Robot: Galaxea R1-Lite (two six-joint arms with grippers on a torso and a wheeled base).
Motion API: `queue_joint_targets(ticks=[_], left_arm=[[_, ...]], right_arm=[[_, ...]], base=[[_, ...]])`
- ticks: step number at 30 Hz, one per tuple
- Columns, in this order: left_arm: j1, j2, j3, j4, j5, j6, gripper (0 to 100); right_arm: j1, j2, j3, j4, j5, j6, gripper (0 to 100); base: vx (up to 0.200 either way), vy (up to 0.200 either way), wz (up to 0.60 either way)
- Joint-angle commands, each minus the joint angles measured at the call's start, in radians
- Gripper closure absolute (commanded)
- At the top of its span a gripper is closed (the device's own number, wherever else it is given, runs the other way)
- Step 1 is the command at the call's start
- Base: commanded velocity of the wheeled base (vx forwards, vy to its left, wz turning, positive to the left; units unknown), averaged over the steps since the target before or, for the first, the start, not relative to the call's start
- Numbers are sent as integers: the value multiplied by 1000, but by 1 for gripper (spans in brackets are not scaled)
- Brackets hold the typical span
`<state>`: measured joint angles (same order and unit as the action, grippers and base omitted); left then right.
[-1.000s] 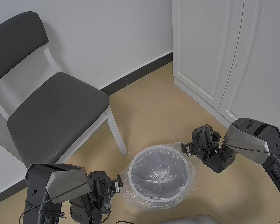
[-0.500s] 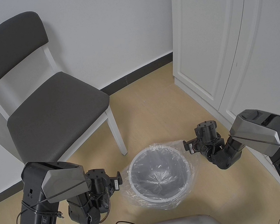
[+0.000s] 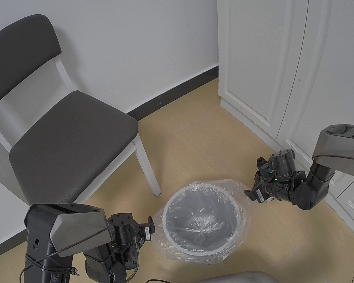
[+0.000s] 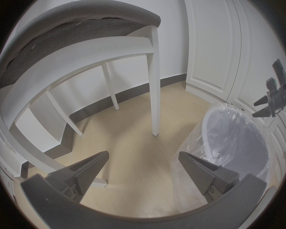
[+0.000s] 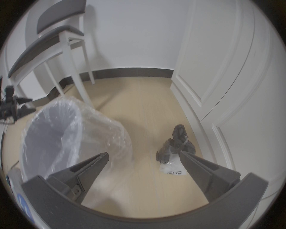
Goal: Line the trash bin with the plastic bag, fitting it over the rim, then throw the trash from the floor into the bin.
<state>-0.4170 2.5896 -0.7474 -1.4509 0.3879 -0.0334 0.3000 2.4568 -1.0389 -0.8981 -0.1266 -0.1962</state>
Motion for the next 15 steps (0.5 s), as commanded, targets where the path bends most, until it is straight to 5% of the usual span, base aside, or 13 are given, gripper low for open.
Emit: queue_joint_targets(ticks=[1,11,15], left_arm=[[-2,0,2,0,0,0,0],[-5,6,2,-28,0,3,0],[-8,9,0,-33,0,4,0]], right_arm=[[-64,-75,80,38,54,-78,0],[-59,36,-27,163,59,-58,0],[-41,51,-87,226,202,52,0]], base=[[0,0,0],[0,0,0],[0,0,0]])
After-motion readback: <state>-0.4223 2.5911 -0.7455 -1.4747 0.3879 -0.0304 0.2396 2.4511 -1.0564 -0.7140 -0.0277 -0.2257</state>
